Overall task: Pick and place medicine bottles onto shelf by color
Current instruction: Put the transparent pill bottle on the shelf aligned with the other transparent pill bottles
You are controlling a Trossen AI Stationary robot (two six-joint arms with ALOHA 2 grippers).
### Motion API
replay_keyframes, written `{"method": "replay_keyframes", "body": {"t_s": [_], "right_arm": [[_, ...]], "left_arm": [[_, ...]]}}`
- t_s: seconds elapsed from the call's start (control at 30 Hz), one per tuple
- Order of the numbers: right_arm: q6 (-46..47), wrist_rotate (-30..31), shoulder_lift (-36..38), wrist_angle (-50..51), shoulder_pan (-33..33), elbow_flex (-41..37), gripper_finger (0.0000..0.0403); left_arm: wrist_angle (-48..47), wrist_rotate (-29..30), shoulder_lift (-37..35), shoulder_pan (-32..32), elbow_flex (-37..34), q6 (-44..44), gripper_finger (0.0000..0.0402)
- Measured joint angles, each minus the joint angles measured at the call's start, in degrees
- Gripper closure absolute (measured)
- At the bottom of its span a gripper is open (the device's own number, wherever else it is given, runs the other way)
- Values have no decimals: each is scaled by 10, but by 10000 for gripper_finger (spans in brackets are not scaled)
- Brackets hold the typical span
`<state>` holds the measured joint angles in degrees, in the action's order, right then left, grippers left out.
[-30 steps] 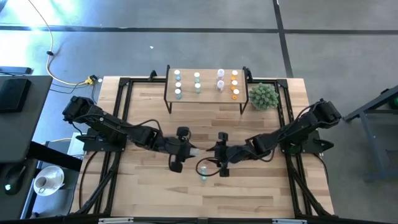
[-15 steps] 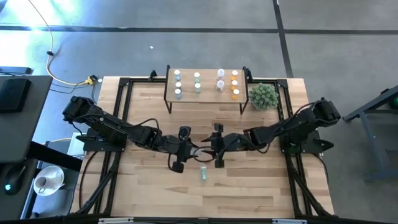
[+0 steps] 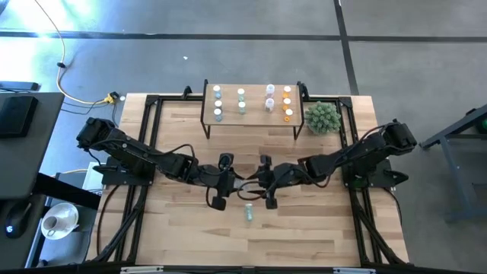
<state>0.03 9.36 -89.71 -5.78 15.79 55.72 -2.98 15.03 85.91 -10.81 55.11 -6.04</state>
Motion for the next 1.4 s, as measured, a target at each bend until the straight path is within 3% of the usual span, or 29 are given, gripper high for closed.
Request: {"method": "replay_keyframes", "body": {"t_s": [0.53, 0.83, 1.07, 1.4], "right_arm": [[10, 14, 0, -4, -2, 0, 207], [16, 14, 0, -4, -2, 0, 276], [16, 14, 0, -2, -2, 0, 275], [28, 14, 0, 5, -2, 0, 274]], "left_arm": [[43, -2, 0, 1, 0, -1, 260], [41, 2, 0, 1, 0, 0, 250], [40, 5, 0, 1, 0, 0, 244], [41, 9, 0, 1, 0, 13, 187]]}}
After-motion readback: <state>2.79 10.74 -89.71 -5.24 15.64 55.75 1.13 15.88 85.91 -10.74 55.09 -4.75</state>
